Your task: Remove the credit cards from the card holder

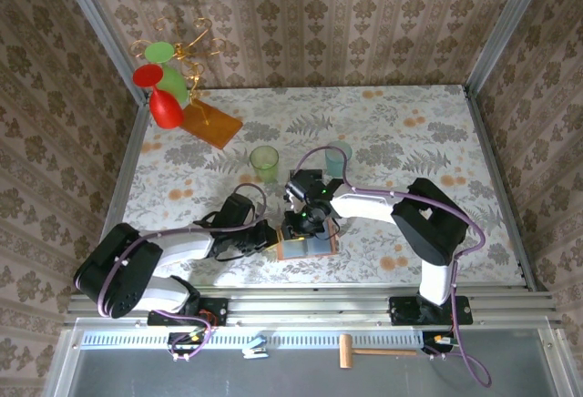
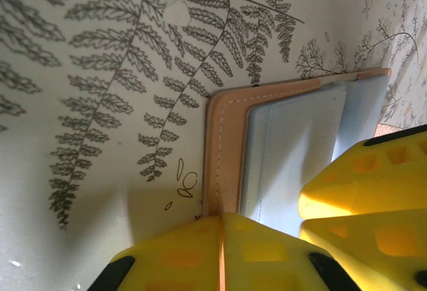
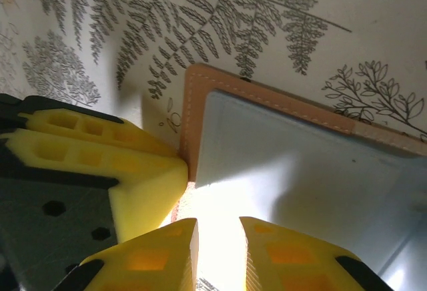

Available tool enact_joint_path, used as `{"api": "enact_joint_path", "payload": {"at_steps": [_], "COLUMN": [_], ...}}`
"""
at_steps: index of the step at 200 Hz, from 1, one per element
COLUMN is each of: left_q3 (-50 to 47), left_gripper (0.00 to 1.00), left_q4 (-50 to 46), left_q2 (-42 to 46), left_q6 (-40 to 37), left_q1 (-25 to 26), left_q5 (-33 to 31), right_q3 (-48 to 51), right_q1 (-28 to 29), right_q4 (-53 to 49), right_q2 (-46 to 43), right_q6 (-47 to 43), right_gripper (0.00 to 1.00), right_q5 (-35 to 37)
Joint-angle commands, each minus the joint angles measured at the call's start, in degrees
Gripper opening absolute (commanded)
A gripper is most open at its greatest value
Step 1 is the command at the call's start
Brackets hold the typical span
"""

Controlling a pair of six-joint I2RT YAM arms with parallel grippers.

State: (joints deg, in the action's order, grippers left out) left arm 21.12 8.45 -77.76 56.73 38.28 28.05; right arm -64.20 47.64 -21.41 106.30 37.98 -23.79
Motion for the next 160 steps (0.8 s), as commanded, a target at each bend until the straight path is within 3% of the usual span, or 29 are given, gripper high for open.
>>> {"api": "enact_joint_path", "payload": {"at_steps": [1, 49, 123, 160], "left_q3": [-0.99, -0.74, 0.99, 3.31], "left_gripper": [0.10, 0.10, 0.10, 0.21], "left_q4": [-0.71, -0.62, -1.98, -8.87], "left_q2": [-1.38, -3.60, -2.74, 3.59], "left_q6": [-1.35, -2.16, -3.00, -6.74], "left_q1": [0.19, -0.49, -1.04, -2.68], "left_q5": [-0.09, 0.68, 0.99, -1.95], "right_q3": [0.59, 0.19, 0.30, 1.94], "right_q1": [0.38, 0.42, 0.38, -0.07], "right_q4": [-2.53, -7.37, -5.44, -5.62], "right_q2": [0.85, -0.11, -3.89, -10.50], "right_q6": [0.45, -1.10, -0.78, -3.11], "right_gripper": [0.23, 0.23, 0.24, 0.25], "right_q5": [2.86, 8.26, 7.36, 11.20]}}
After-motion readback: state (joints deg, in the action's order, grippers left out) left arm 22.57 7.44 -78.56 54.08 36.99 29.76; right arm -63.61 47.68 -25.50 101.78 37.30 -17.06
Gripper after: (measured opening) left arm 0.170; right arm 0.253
